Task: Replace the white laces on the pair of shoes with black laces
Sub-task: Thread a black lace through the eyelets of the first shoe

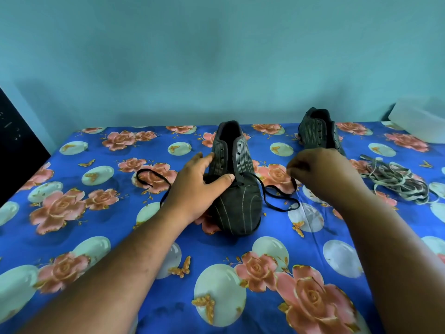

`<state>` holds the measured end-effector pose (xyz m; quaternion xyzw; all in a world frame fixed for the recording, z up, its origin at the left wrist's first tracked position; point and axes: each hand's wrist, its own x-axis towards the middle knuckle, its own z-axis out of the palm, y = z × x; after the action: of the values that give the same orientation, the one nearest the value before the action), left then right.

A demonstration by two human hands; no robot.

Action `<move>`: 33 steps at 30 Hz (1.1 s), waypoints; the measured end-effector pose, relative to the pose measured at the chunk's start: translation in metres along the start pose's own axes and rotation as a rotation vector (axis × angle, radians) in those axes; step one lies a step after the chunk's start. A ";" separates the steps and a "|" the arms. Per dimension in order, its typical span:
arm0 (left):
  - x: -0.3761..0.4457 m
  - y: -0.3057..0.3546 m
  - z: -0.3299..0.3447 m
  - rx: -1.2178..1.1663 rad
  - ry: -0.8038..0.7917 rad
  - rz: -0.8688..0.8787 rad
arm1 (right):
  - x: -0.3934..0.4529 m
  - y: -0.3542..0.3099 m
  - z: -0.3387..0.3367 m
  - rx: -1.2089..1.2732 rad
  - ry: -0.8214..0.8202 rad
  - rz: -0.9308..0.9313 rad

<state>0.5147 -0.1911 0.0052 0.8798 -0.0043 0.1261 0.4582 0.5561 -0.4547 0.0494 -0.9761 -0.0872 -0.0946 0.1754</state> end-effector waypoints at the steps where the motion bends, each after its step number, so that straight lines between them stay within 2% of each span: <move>1: 0.000 0.001 0.000 0.010 0.003 0.001 | 0.001 0.002 0.003 -0.020 0.067 0.044; 3: 0.000 0.002 0.000 0.013 0.010 0.008 | 0.003 0.005 0.012 -0.128 0.071 0.107; 6: -0.002 0.004 0.000 0.007 0.019 0.038 | 0.005 0.004 0.024 -0.270 -0.039 0.180; 10: -0.003 0.003 0.000 0.049 0.073 0.031 | 0.004 -0.002 0.034 -0.323 -0.075 0.209; 14: -0.003 0.002 -0.001 0.077 0.100 -0.006 | 0.002 -0.005 0.036 -0.315 -0.042 0.167; 19: -0.006 0.009 -0.001 0.093 0.153 -0.015 | -0.003 -0.014 0.026 -0.067 0.126 0.065; 24: -0.006 0.012 -0.001 0.092 0.165 -0.017 | -0.013 -0.040 0.021 0.222 0.262 -0.168; 29: -0.008 0.013 0.000 0.039 0.162 -0.034 | -0.022 -0.059 0.031 0.344 0.177 -0.276; 33: -0.013 0.019 0.005 0.025 0.129 -0.003 | -0.025 -0.066 0.039 0.330 0.130 -0.289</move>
<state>0.5010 -0.2071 0.0147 0.8755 0.0282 0.1821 0.4466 0.5246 -0.3834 0.0290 -0.9034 -0.2288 -0.1659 0.3224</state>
